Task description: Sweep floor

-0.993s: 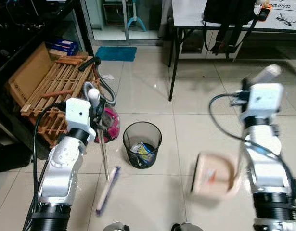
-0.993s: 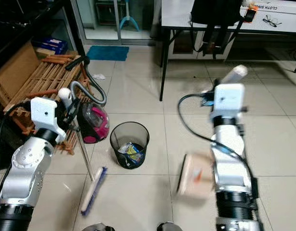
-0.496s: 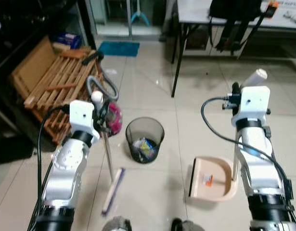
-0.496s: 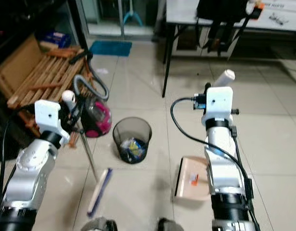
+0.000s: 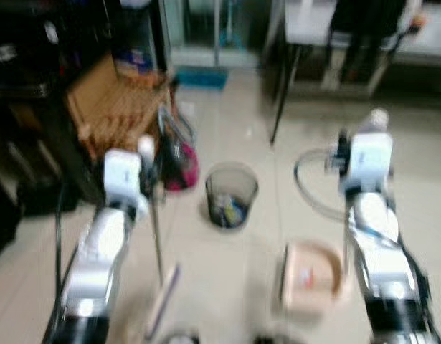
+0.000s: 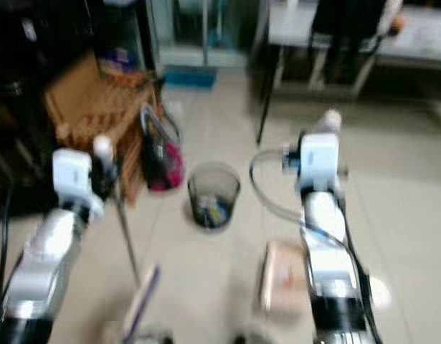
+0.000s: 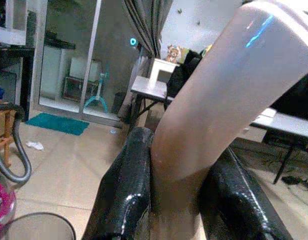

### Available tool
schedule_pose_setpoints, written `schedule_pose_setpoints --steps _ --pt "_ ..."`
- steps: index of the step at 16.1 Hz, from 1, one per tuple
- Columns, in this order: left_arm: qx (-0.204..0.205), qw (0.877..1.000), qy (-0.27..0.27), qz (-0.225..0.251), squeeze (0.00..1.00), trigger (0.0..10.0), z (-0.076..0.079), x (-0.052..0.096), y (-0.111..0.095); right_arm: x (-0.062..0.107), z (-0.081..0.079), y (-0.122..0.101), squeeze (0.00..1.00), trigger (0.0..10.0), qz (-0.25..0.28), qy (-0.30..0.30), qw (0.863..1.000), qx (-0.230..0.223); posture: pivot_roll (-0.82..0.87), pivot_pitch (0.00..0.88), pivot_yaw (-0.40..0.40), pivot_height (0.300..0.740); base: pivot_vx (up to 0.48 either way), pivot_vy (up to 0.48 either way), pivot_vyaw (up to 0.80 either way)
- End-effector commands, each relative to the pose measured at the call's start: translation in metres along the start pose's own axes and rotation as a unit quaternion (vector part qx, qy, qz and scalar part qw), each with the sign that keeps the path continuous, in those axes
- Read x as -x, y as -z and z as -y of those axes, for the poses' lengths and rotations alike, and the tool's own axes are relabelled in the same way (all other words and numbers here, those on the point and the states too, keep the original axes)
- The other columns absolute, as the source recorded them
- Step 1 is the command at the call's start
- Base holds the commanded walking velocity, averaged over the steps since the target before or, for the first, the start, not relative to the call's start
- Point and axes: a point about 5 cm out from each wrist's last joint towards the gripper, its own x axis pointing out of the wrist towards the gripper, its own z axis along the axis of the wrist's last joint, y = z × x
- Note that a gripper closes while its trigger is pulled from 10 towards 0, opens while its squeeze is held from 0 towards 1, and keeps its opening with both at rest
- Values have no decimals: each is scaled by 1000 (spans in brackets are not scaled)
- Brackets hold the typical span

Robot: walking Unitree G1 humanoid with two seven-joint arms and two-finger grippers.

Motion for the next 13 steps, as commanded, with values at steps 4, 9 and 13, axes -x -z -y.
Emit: schedule_pose_setpoints --steps 4,9,13 --pt "-4 1000 -9 16 0 10000 -1 -5 -8 -2 0 -2 0 10000 -4 2 1000 8 -36 0 12 740 -129 0 0" --pt "-31 999 -28 21 0 10000 -11 -1 -13 5 -8 12 0 10000 -52 1 999 9 -27 0 4 740 0 0 0" --pt "-38 998 -32 28 0 10000 -15 2 -19 6 -6 16 0 10000 -66 8 997 -32 -28 0 4 740 0 65 0"
